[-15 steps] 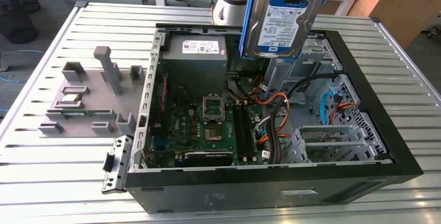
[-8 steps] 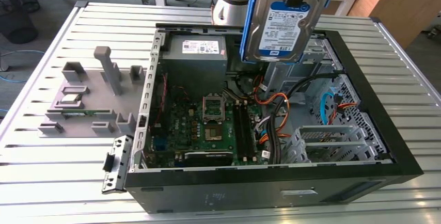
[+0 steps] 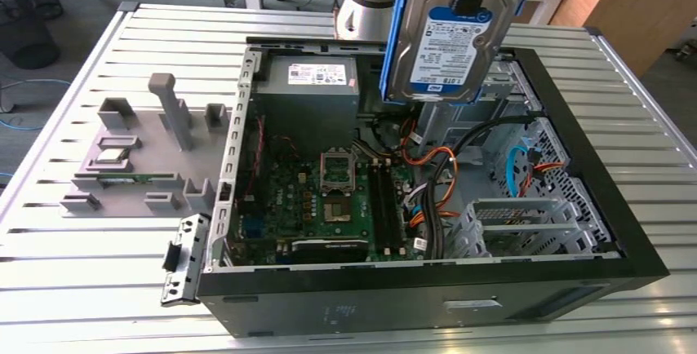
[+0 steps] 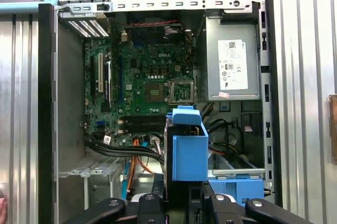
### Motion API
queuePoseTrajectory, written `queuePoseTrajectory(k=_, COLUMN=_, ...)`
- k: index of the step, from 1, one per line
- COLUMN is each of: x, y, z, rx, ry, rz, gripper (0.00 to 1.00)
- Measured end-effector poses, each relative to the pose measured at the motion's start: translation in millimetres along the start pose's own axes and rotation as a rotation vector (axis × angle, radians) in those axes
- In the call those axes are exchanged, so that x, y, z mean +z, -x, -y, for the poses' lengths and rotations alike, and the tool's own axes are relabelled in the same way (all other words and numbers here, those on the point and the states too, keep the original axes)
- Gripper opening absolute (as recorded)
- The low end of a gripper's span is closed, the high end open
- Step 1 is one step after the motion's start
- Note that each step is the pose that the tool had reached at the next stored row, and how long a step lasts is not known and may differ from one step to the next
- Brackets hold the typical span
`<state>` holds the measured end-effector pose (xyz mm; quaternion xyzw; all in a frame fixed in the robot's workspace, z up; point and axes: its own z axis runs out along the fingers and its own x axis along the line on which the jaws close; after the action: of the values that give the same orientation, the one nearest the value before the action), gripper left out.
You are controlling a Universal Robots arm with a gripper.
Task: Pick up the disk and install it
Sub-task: 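Pick up the disk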
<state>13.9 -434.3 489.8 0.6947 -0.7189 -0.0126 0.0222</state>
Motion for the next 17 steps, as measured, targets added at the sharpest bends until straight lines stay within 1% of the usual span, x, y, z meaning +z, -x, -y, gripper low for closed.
queuePoseTrajectory(k=3, x=0.1, y=-1.6, z=0.1, rx=0.0, ry=-0.0001, rz=-0.0007, gripper=0.35)
queuePoseTrajectory(k=17, x=0.1, y=-2.7, z=0.6, rx=0.0, ry=-0.0001, rz=-0.0028, gripper=0.35)
